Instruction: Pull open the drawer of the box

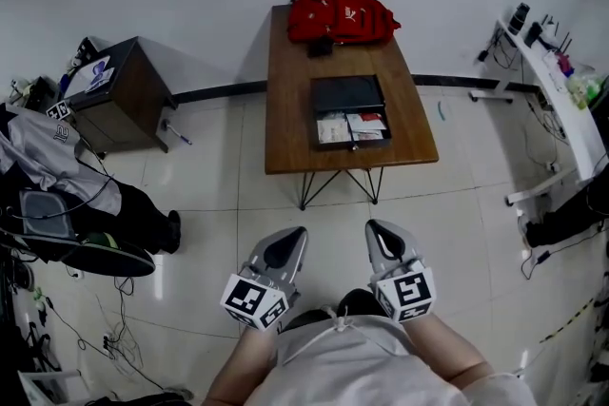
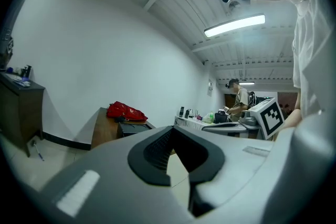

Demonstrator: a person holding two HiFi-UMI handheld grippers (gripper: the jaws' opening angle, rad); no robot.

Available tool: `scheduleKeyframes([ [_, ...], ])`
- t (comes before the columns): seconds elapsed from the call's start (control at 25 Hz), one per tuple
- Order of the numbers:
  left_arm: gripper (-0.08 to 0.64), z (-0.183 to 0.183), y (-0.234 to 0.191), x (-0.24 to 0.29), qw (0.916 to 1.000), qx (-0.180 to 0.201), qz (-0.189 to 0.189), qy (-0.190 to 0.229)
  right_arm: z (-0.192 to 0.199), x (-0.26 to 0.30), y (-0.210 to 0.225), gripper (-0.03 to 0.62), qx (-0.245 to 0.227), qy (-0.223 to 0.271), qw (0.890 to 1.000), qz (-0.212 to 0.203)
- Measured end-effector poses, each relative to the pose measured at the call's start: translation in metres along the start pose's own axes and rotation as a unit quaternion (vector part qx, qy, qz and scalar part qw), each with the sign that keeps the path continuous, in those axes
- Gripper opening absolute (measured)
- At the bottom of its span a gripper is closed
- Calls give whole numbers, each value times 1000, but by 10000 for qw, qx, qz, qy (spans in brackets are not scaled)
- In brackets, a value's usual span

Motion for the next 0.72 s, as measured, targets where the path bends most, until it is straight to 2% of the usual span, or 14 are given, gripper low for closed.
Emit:
scheduleKeyframes([
  [0.2,6,-5,22,2,9999,61,38,82,-5,-19,1,5,-3,-33,10000,-30],
  [0.4,6,-7,41,12,9999,54,-31,135,-14,-29,7,5,-138,23,9993,-354],
  [0.72,6,-5,68,30,9998,157,8,125,-25,-44,32,5,-86,71,9996,-256],
])
Point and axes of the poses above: the fingertips, and each gripper's own axes: x forward along the fingers, y to its right, z out of its underside, the point moved 8 cm from there along -x, backward along the fingers, and after that the axes turned 13 degrees about y, right-handed, at the moved point
